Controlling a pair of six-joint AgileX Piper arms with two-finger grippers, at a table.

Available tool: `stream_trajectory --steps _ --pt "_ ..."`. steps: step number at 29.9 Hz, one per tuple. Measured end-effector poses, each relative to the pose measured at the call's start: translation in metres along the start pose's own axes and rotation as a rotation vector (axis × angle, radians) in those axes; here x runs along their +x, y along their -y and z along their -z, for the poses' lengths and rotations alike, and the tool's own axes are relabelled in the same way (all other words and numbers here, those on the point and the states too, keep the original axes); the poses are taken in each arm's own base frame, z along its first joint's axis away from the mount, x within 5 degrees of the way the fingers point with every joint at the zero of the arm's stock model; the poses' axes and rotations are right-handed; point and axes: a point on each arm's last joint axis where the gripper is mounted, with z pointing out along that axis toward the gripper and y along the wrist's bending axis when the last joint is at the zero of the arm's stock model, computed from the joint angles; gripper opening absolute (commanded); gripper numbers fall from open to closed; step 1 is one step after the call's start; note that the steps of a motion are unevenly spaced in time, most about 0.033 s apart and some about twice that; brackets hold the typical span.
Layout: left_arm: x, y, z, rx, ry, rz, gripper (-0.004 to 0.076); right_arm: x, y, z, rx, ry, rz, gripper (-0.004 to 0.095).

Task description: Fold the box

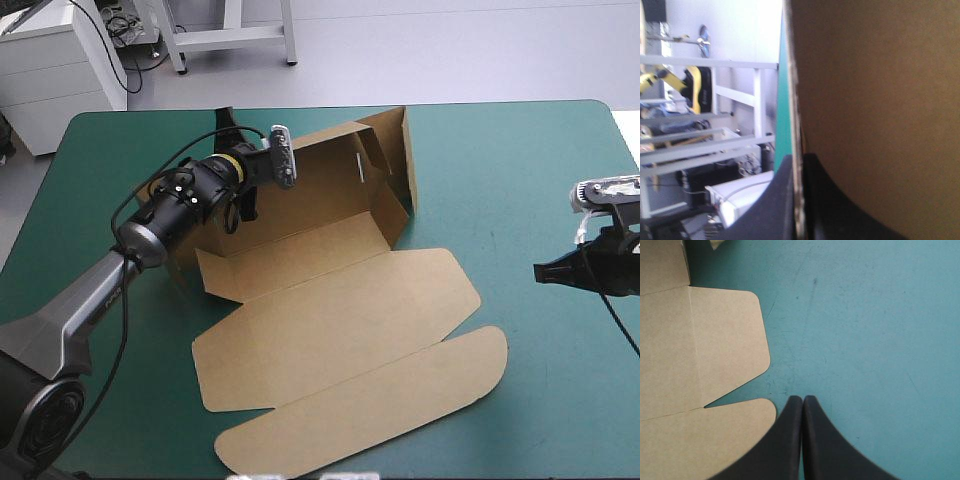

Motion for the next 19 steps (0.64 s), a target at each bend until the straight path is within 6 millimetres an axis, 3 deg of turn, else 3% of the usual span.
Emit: stream_trajectory --steps 8,19 --pt "-0.05 0.012 0.011 -0.094 0.13 -0.149 -0.0008 0.0 0.0 0.0 0.0 0.0 0.0 -0.002" --pt "-0.093 0.031 0.028 -0.09 0.249 -0.125 -0.0008 0.0 0.0 0.0 0.0 0.0 0.0 -0.002"
